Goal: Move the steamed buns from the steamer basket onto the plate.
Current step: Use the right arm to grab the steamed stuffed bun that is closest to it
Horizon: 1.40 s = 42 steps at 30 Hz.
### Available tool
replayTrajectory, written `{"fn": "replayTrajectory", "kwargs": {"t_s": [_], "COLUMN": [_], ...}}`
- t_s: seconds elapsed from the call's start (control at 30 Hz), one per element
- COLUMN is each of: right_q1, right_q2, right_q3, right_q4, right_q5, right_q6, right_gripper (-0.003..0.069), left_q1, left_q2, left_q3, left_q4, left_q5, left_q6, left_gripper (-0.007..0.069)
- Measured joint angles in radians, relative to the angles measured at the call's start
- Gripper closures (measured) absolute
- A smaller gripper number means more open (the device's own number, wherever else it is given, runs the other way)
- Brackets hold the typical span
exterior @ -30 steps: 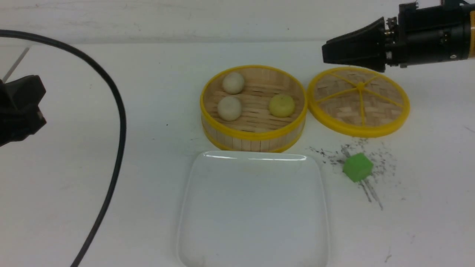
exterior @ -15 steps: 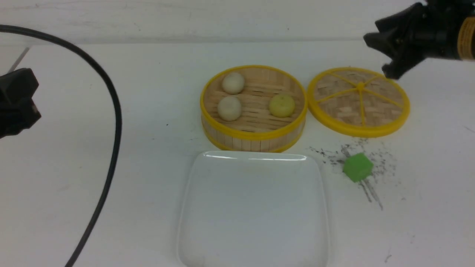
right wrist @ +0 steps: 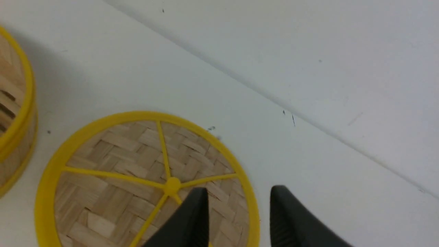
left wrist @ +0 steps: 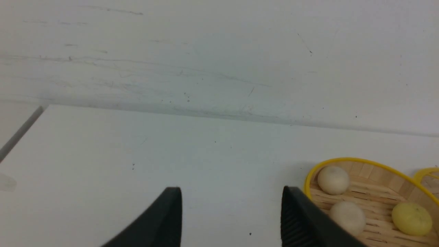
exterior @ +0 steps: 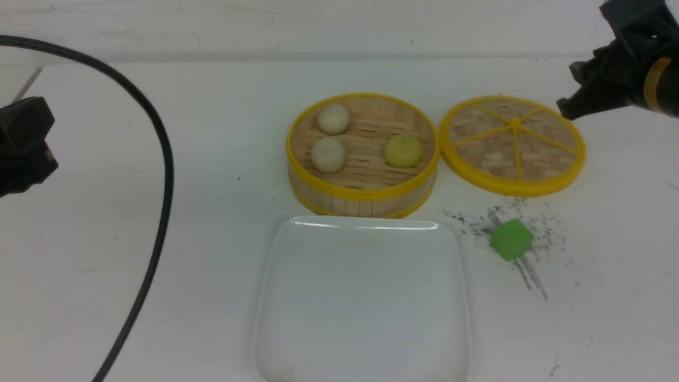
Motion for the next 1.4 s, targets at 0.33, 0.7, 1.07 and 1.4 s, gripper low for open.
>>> {"fn": "replayTrajectory", "kwargs": {"t_s": [0.33, 0.7, 1.07, 1.4], "right_q1": [0.004, 0.004, -0.034, -0.091], "right_q2": [-0.007, -0.025, -0.025, -0.025], "right_q3": [0.000, 0.000, 0.000, 0.003], "right_q4": [0.058, -0.004, -0.004, -0.004], "right_q5": [-0.165, -0.459, -0.652, -0.883], "right_q6": [0.384, 0.935, 1.015, 1.033], "right_gripper": [0.0384, 0.0386, 0.0400, 0.0434], "left_q1": [0.000, 0.000, 0.000, 0.000], "left_q2": [0.000, 0.000, 0.000, 0.000], "left_q3": [0.000, 0.000, 0.000, 0.000], "left_q4": [0.000, 0.000, 0.000, 0.000], "left_q5": [0.000, -0.004, -0.006, -0.006], "left_q6": [0.000, 0.000, 0.000, 0.000], "left_gripper": [0.0216, 0.0216, 0.0216, 0.0216]}}
